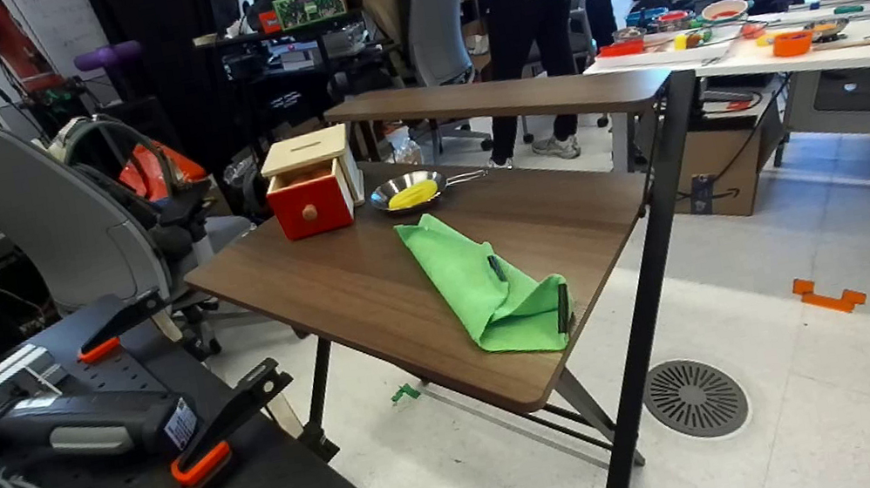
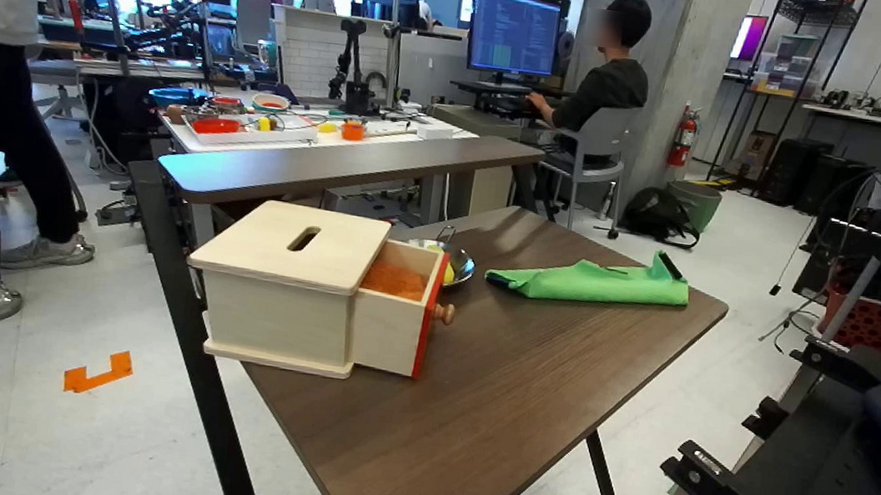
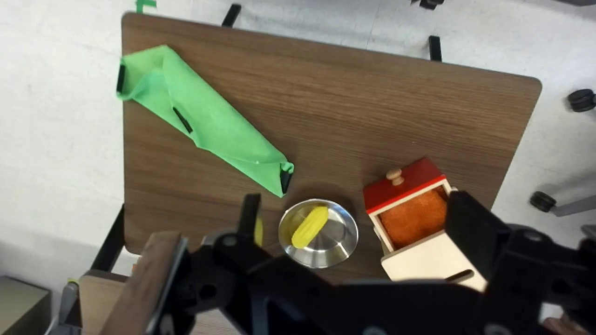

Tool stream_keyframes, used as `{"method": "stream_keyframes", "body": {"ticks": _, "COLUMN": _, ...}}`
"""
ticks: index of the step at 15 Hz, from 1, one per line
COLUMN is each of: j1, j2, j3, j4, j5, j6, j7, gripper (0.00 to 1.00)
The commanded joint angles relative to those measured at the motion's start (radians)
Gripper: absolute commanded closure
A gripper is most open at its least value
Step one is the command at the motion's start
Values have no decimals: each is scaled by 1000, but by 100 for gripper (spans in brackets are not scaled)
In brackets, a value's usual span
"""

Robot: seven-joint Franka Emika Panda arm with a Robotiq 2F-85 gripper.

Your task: Close the drawer

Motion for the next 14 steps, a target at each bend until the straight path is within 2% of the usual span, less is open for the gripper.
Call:
{"method": "stream_keyframes", "body": {"ticks": 1, "j1": 10, "j2": 54, "j3": -30, "j4": -55, "j5": 68, "j6": 191, "j7": -183, "gripper": 0}}
{"method": "stream_keyframes", "body": {"ticks": 3, "j1": 8, "j2": 98, "j3": -38, "j4": -72, "j5": 145, "j6": 247, "j7": -304, "gripper": 0}}
{"method": "stream_keyframes", "body": {"ticks": 6, "j1": -1, "j2": 171, "j3": -38, "j4": -72, "j5": 215, "j6": 265, "j7": -456, "gripper": 0}}
{"method": "stream_keyframes", "body": {"ticks": 10, "j1": -17, "j2": 272, "j3": -21, "j4": -48, "j5": 219, "j6": 280, "j7": -558, "gripper": 0}}
{"method": "stream_keyframes", "body": {"ticks": 13, "j1": -15, "j2": 350, "j3": -11, "j4": -16, "j5": 180, "j6": 261, "j7": -551, "gripper": 0}}
{"method": "stream_keyframes", "body": {"ticks": 14, "j1": -5, "j2": 372, "j3": -24, "j4": 5, "j5": 137, "j6": 238, "j7": -435, "gripper": 0}}
